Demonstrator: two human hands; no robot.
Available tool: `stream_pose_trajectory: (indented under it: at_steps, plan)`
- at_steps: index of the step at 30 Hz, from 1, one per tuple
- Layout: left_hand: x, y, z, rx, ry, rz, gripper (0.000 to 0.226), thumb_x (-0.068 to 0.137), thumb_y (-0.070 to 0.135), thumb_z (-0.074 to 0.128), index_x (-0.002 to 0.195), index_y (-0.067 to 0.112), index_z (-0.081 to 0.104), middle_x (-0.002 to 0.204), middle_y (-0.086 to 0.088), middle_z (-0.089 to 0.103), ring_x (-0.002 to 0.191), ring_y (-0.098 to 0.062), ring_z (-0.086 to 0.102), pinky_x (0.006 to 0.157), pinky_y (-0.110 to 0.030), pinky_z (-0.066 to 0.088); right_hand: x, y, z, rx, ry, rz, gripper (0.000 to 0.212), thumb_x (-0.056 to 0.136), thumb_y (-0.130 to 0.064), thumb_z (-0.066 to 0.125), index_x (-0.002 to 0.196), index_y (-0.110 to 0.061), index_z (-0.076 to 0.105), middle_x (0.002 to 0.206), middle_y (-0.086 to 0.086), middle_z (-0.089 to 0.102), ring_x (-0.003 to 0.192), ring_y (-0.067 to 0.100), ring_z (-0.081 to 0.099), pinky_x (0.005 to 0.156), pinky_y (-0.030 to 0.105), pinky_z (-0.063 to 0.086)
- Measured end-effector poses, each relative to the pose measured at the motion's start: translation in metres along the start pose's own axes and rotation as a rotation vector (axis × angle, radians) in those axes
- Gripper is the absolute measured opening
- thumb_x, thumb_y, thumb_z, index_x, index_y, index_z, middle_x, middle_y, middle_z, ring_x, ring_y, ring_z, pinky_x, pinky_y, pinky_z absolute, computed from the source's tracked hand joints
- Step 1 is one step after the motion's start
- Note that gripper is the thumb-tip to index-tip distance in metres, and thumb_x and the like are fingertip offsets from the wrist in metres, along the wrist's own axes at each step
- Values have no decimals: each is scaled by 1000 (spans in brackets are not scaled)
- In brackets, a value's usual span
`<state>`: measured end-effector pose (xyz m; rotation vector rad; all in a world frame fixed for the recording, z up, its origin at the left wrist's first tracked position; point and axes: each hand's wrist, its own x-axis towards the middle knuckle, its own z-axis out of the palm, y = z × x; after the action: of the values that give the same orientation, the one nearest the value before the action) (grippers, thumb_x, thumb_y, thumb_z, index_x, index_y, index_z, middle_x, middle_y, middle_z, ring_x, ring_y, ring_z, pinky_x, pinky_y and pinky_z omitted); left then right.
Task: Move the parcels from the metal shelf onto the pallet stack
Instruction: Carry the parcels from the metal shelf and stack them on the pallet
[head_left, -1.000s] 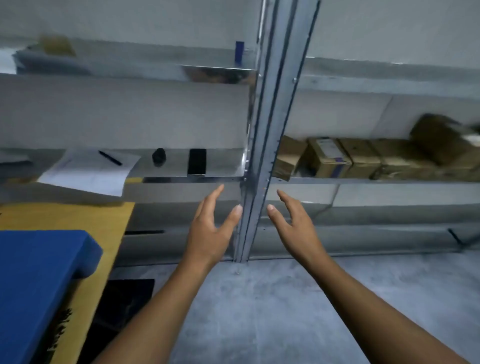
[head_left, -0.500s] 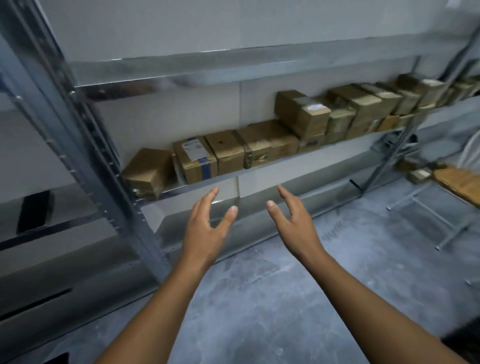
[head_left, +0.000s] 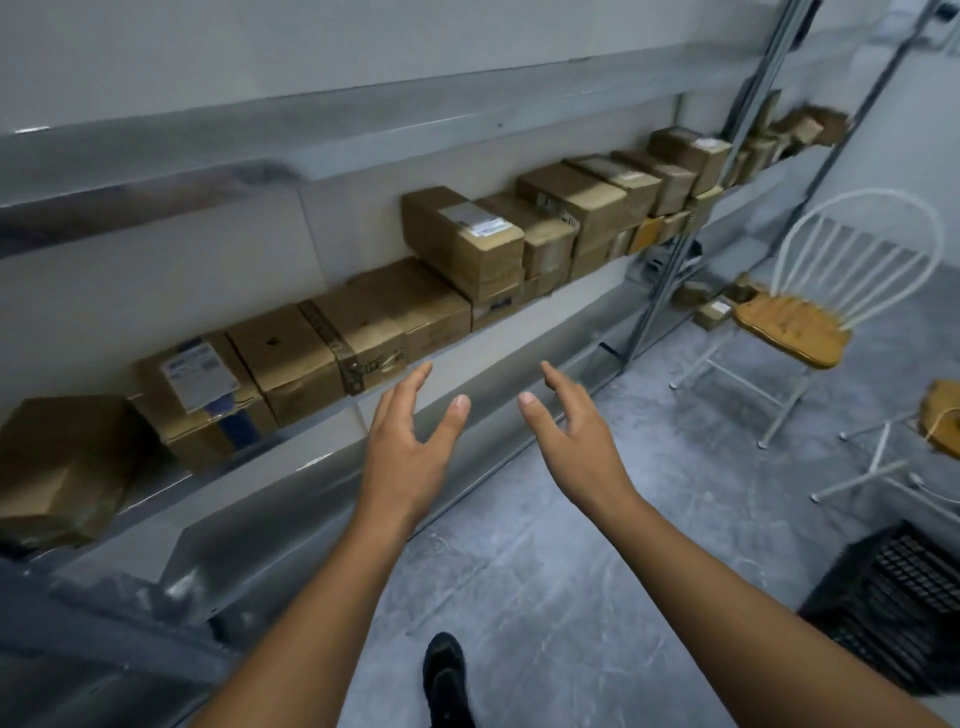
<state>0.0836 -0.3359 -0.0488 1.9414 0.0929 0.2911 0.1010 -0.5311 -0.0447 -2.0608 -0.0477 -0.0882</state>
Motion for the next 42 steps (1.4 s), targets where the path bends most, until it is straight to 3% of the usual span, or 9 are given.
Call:
stream_pose_trajectory:
  at_steps: [6, 11, 15, 18, 21, 27, 31, 35, 42]
  plan:
    - [98, -11, 40, -50, -11, -38, 55, 97, 60, 60, 148, 52, 43, 144, 29, 37, 138, 0, 36, 108, -30, 31, 89, 16, -1, -24, 8, 42, 67, 101, -64, 53, 161, -40, 36, 166, -15, 36, 151, 2, 32, 115, 24, 28]
    - [167, -21, 62, -54, -15, -74, 64, 88, 76, 53, 147, 56, 39, 157, 20, 39, 142, -3, 35, 106, -33, 33, 167, 14, -3, -67, 20, 39, 65, 100, -64, 52, 159, -41, 37, 163, -16, 39, 145, -2, 35, 113, 23, 30]
    - [214, -29, 74, -61, -3, -111, 74, 84, 80, 51, 149, 47, 41, 158, 15, 41, 141, -8, 39, 103, -33, 36, 212, 17, 1, -61, 43, 50, 70, 97, -70, 49, 159, -41, 38, 161, -16, 41, 145, 2, 39, 112, 28, 35]
    - [237, -30, 83, -62, 14, -116, 76, 86, 76, 55, 150, 37, 43, 156, 11, 41, 139, -8, 42, 95, -21, 34, 237, 20, 4, -68, 23, 52, 65, 101, -66, 50, 159, -40, 38, 163, -13, 41, 147, 7, 40, 114, 32, 38]
    - [259, -34, 91, -56, 36, -148, 69, 93, 67, 60, 151, 33, 42, 157, 9, 39, 141, -12, 41, 98, -28, 35, 265, 20, 4, -58, 15, 47, 64, 102, -62, 51, 160, -38, 37, 163, -13, 40, 148, 8, 39, 120, 39, 38]
    - [302, -35, 116, -79, 72, -208, 78, 91, 73, 54, 156, 36, 33, 164, 6, 29, 136, -7, 35, 95, -30, 35, 326, 23, 2, -10, -13, -2, 67, 99, -64, 50, 159, -35, 41, 155, -11, 46, 140, 5, 48, 112, 31, 43]
    - [323, -32, 140, -95, 138, -282, 82, 93, 74, 49, 161, 33, 28, 167, 3, 27, 148, -19, 36, 104, -33, 33, 364, 32, -2, 15, -10, -50, 61, 102, -58, 53, 155, -30, 46, 147, -11, 49, 133, 0, 49, 110, 29, 45]
    - [337, -27, 162, -103, 211, -359, 90, 92, 79, 46, 164, 32, 20, 170, 4, 25, 154, -19, 29, 108, -29, 24, 402, 40, -5, -11, -121, -64, 67, 102, -60, 54, 160, -27, 41, 159, -5, 44, 143, 11, 44, 116, 38, 42]
    - [346, -15, 187, -215, 374, -327, 69, 85, 67, 63, 145, 36, 49, 139, 10, 62, 126, -7, 60, 110, -41, 48, 435, 47, 9, 54, -376, -51, 71, 101, -56, 59, 160, -20, 42, 157, 2, 51, 145, 17, 48, 120, 44, 40]
